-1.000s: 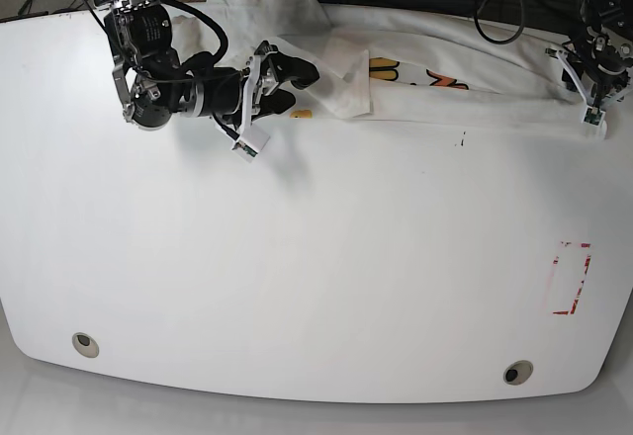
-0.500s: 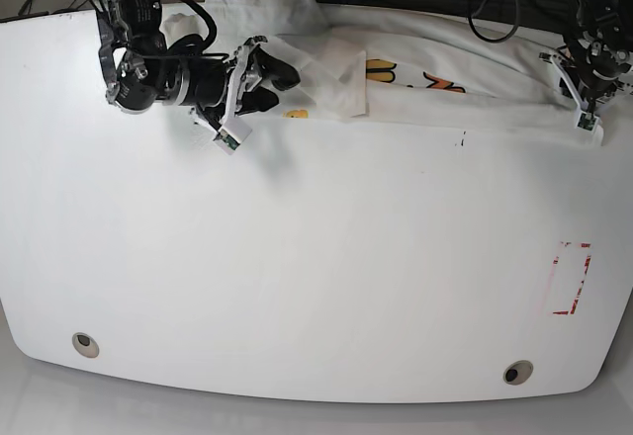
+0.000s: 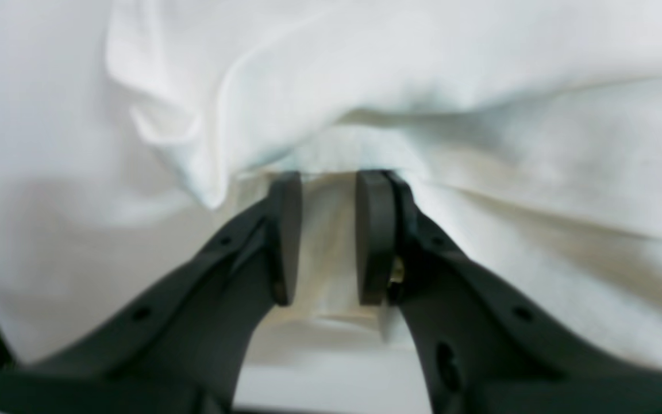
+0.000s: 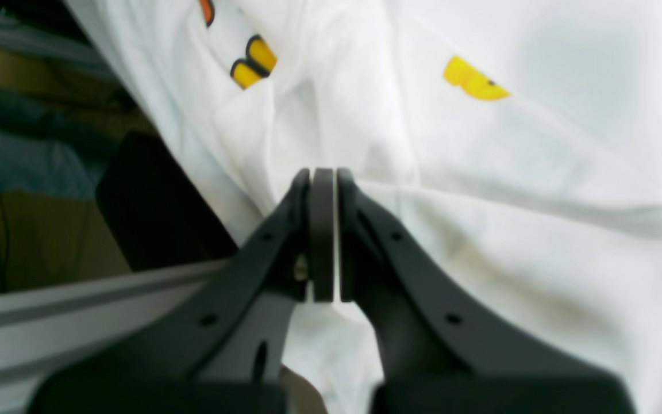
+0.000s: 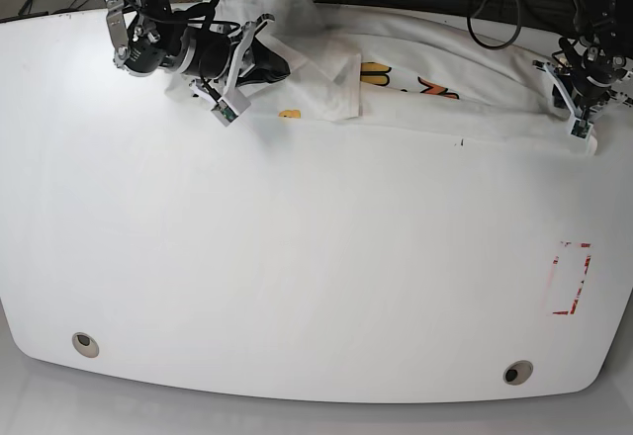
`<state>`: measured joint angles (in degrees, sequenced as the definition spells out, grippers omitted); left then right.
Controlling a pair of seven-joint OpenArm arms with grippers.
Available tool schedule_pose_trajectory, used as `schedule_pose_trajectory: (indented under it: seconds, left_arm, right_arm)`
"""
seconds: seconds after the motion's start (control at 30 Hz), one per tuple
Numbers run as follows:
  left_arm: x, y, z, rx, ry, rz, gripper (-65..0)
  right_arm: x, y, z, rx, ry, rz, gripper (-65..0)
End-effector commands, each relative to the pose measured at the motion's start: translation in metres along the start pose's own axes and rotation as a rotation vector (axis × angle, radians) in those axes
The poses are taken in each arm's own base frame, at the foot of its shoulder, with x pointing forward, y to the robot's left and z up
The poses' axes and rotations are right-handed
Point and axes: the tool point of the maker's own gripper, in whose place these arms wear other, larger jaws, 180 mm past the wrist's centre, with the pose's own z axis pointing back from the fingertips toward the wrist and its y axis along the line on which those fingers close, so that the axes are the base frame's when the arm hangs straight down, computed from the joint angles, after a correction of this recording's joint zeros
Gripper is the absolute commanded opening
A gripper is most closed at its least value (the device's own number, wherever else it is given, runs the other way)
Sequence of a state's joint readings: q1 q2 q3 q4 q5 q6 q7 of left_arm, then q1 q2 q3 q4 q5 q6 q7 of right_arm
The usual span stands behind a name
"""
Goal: Layout the t-shirt on the table in an organized manner, then fold the t-shirt properly
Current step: 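Pull the held shirt end with the right gripper back toward its side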
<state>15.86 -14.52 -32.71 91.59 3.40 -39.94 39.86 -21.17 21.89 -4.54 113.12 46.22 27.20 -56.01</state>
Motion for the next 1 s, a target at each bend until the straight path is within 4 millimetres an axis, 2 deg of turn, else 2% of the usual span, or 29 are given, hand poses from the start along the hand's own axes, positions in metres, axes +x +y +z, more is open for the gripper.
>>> schedule_pose_trajectory:
  seconds: [0.0, 0.1, 0.37, 0.67, 0.8, 0.97]
  left_arm:
    - [0.008, 0.006, 0.003, 0.014, -0.032, -0.004, -50.5]
    - [0.007, 0.005, 0.003, 0.013, -0.031, 0.001, -50.5]
    - [-0.003, -0.001, 0.003, 0.000, -0.010, -0.004, -50.5]
    - [-0.004, -0.004, 0.003, -0.006, -0.008, 0.001, -50.5]
    - [-0.005, -0.005, 0.002, -0.010, -0.006, 0.001, -50.5]
    - [0.001, -0.020, -0.003, -0.047, -0.011, -0.032, -50.5]
  right_arm:
    - [-0.001, 0.003, 0.004, 0.003, -0.018, 0.011, -65.0]
    - [-0.007, 0.004, 0.005, 0.003, -0.023, -0.005, -65.0]
    - [-0.028, -0.011, 0.006, -0.030, 0.034, -0.031, -65.0]
    - [-0.055, -0.037, 0.004, -0.113, 0.128, -0.028, -65.0]
    - [-0.057, -0.050, 0.002, -0.133, 0.142, -0.027, -65.0]
    - [-0.064, -0.068, 0.005, -0.145, 0.188, 0.015, -65.0]
